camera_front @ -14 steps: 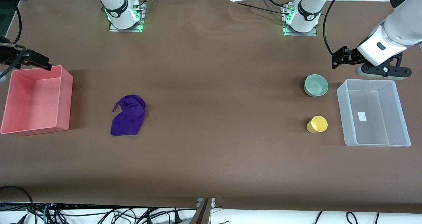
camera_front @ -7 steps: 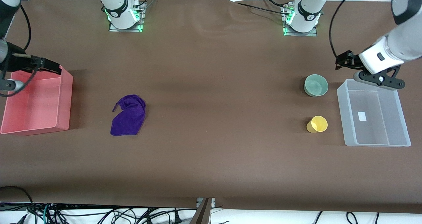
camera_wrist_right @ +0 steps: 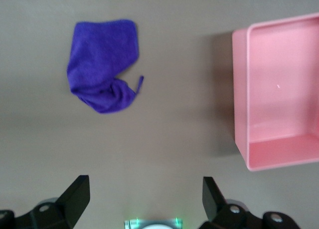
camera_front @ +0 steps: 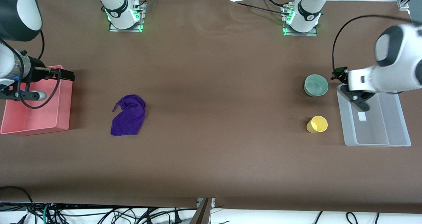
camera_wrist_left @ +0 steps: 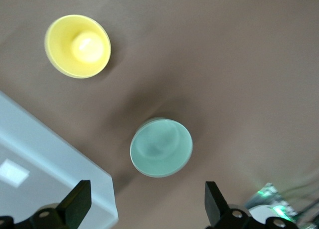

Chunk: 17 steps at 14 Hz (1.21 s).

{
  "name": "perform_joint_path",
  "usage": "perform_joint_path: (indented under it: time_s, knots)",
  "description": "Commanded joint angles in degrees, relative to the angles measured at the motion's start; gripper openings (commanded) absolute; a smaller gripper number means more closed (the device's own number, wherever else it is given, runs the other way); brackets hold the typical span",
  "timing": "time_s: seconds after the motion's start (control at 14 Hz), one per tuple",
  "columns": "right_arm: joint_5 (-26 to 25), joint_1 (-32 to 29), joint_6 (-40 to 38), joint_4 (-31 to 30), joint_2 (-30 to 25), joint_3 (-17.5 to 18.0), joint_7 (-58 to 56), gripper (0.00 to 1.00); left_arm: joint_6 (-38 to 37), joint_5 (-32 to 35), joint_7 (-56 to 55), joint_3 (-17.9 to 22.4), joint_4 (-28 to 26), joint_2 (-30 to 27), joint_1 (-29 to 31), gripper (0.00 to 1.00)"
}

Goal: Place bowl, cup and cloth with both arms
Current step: 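Reach the right gripper to the purple cloth while the left gripper reaches the bowl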

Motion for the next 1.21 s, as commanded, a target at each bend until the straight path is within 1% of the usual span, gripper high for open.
perform_joint_path:
  time_s: [0.0, 0.14, 0.21, 0.29, 0.36, 0.5, 0.57, 0.64, 0.71, 0.79, 0.86, 0.93, 1.0, 1.14]
  knots:
    - [0.97, -0.25, 10.08, -6.89, 0.08, 3.16, 2.96, 1.0, 15.63, 1.25, 8.81, -0.46, -13.47, -2.73, 1.05, 1.0]
    - [0.88, -0.25, 17.65, -11.73, 0.6, 6.51, 9.02, 1.0, 28.39, 1.25, 11.04, -0.38, -21.3, -2.56, 1.31, 1.0]
    - [0.8, -0.16, 20.91, -13.14, 1.82, 8.09, 10.44, 1.0, 33.93, 1.69, 11.21, -0.38, -23.86, -2.12, 1.31, 1.0]
    - [0.62, -0.08, 24.94, -14.98, 3.23, 8.71, 10.89, 1.0, 36.6, 3.08, 11.21, -0.46, -25.19, -1.16, 1.4, 1.0]
    - [0.1, 0.97, 29.25, -16.91, 4.89, 8.81, 10.81, 1.0, 37.06, 3.27, 11.21, -0.46, -25.29, -0.54, 1.49, 1.0]
    - [-0.43, 1.68, 35.32, -19.82, 7.62, 8.81, 10.72, 1.0, 37.15, 3.36, 11.74, -0.46, -25.29, 1.82, 1.57, 0.99]
    - [-0.61, 1.94, 37.7, -21.05, 8.85, 8.81, 10.72, 1.0, 37.15, 3.45, 12.0, -0.38, -25.29, 3.05, 1.57, 0.93]
    - [-0.7, 2.73, 39.47, -22.02, 9.91, 8.81, 10.72, 1.0, 37.59, 3.8, 12.61, -0.38, -25.29, 4.11, 1.57, 0.79]
    - [-0.79, 3.35, 41.05, -22.82, 11.05, 8.9, 10.72, 1.0, 38.81, 5.54, 12.71, -0.38, -25.2, 4.56, 1.57, 0.58]
    - [-1.05, 3.87, 42.98, -23.61, 12.11, 8.9, 10.72, 1.0, 39.69, 7.3, 12.62, -0.38, -25.03, 5.0, 1.66, 0.49]
    - [-2.27, 4.05, 44.83, -24.48, 12.81, 8.9, 10.72, 1.0, 40.05, 8.36, 12.71, -0.46, -24.77, 5.52, 1.66, 0.34]
    - [-3.5, 4.06, 46.15, -25.01, 13.52, 8.9, 10.72, 1.0, 40.05, 8.55, 12.71, -0.46, -24.76, 5.53, 1.66, 0.07]
    - [-4.56, 4.14, 47.03, -25.37, 14.05, 8.9, 10.72, 1.0, 40.05, 8.55, 13.06, -0.46, -24.76, 5.18, 1.66, 0.0]
    - [-6.05, 4.41, 47.66, -25.37, 14.93, 8.81, 10.8, 1.0, 39.79, 8.55, 13.5, -0.46, -24.33, 4.91, 1.66, 0.0]
